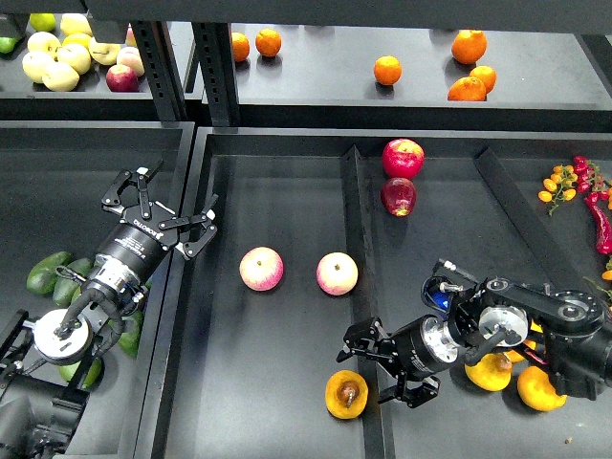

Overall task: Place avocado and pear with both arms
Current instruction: 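Close the right gripper around the yellow pear, then carry the pear with the right gripper to the group of yellow pears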

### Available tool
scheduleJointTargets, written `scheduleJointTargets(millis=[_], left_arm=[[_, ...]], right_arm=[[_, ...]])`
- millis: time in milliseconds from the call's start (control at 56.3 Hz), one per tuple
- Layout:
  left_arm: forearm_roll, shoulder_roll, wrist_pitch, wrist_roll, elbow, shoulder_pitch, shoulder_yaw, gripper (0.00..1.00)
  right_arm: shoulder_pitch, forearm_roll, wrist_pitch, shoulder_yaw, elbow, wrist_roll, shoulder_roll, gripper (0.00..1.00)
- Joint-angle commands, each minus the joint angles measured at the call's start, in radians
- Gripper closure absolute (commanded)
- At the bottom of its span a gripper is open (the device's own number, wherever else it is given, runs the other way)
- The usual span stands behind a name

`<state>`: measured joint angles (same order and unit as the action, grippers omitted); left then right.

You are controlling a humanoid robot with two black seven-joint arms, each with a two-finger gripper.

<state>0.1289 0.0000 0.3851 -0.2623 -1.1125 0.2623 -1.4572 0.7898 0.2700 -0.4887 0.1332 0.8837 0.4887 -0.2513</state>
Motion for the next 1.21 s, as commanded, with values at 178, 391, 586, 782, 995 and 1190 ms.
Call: scheduleJointTargets(millis=[178, 391, 586, 782, 995, 1190], left_arm=[[0.0, 0.0, -0.002, 0.0, -0.001, 0.0, 0.0, 0.01], [0.001, 0.0, 0.0, 0.0, -0.003, 0.0, 0.0, 0.01], [0.001, 0.0, 0.0, 0.0, -0.003, 0.0, 0.0, 0.01], [0.001, 0.0, -0.002, 0.0, -0.006, 0.0, 0.0, 0.01], [0.001, 0.0, 0.0, 0.0, -0.004, 0.0, 0.001, 0.01], [0.001, 0.0, 0.0, 0.0, -0.003, 0.0, 0.001, 0.01]], right_arm=[[-0.012, -0.02, 0.0, -0.02, 0.0, 0.0, 0.0, 0.02], [-0.009, -0.044, 0.0, -0.043, -0.002, 0.0, -0.002, 0.21], [-0.012, -0.052, 0.0, -0.052, -0.005, 0.0, -0.006, 0.22], [-0.026, -0.052, 0.0, -0.053, -0.011, 0.0, 0.004, 0.26], [-0.044, -0.052, 0.0, -0.053, -0.026, 0.0, 0.02, 0.3], [-0.047, -0.069, 0.0, -0.053, -0.052, 0.0, 0.033, 0.5]])
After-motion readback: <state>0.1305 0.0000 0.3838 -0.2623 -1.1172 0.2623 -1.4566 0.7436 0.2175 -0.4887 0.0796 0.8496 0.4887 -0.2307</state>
